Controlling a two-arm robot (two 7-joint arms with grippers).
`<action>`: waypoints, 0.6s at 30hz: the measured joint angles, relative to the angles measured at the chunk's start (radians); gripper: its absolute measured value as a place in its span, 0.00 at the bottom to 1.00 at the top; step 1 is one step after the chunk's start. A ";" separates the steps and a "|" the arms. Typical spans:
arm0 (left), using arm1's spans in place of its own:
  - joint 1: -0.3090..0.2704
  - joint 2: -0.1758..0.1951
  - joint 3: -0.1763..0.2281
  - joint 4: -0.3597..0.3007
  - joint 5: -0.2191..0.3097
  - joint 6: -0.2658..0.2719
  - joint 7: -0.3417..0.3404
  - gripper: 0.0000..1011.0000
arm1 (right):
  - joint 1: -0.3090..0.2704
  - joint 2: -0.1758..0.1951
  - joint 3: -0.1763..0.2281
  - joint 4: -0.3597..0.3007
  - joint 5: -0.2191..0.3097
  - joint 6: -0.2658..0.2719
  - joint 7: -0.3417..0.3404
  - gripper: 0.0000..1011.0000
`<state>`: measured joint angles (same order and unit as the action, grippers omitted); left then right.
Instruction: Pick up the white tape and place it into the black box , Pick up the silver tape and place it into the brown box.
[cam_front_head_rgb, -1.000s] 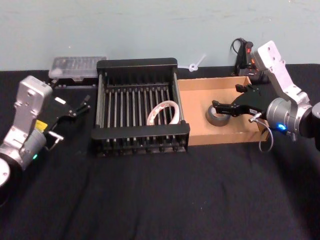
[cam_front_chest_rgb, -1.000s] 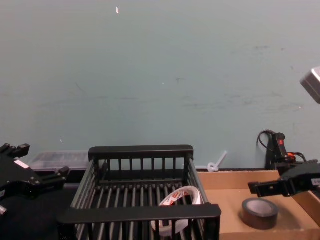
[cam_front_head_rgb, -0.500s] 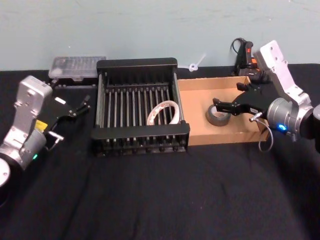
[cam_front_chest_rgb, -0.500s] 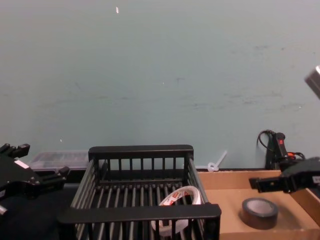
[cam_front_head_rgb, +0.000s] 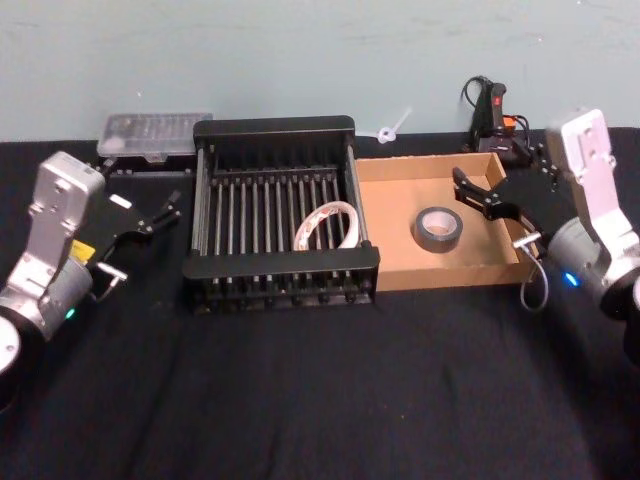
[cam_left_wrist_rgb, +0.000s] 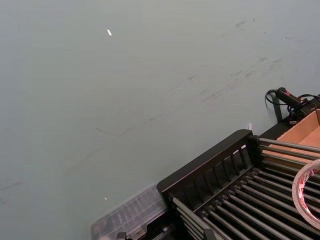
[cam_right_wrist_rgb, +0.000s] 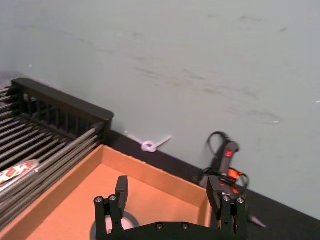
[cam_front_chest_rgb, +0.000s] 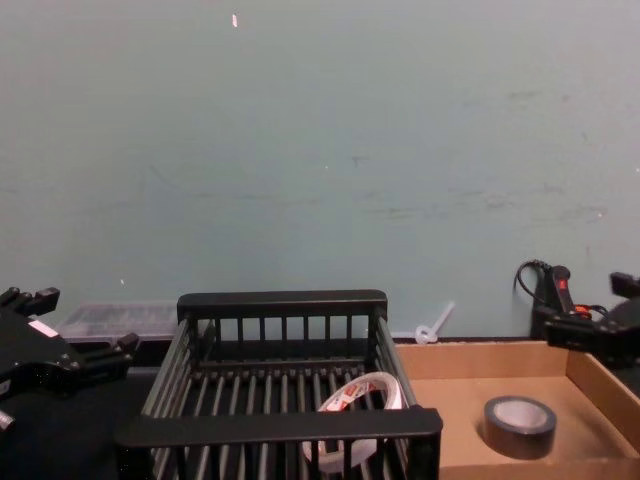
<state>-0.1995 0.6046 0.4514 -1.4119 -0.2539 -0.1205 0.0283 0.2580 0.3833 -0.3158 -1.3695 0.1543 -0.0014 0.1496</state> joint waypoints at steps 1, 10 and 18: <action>0.000 0.000 0.000 0.000 0.000 0.000 0.000 0.99 | -0.010 -0.001 0.005 -0.003 -0.006 -0.014 -0.009 0.99; 0.000 0.000 0.000 0.000 0.000 0.000 0.000 0.99 | -0.100 -0.008 0.047 -0.016 -0.029 -0.080 -0.052 0.99; 0.000 0.000 0.000 0.000 0.000 0.000 0.000 0.99 | -0.120 -0.020 0.069 -0.018 -0.028 -0.077 -0.051 0.99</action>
<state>-0.1995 0.6047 0.4514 -1.4119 -0.2539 -0.1205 0.0283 0.1381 0.3629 -0.2468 -1.3876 0.1261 -0.0785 0.0985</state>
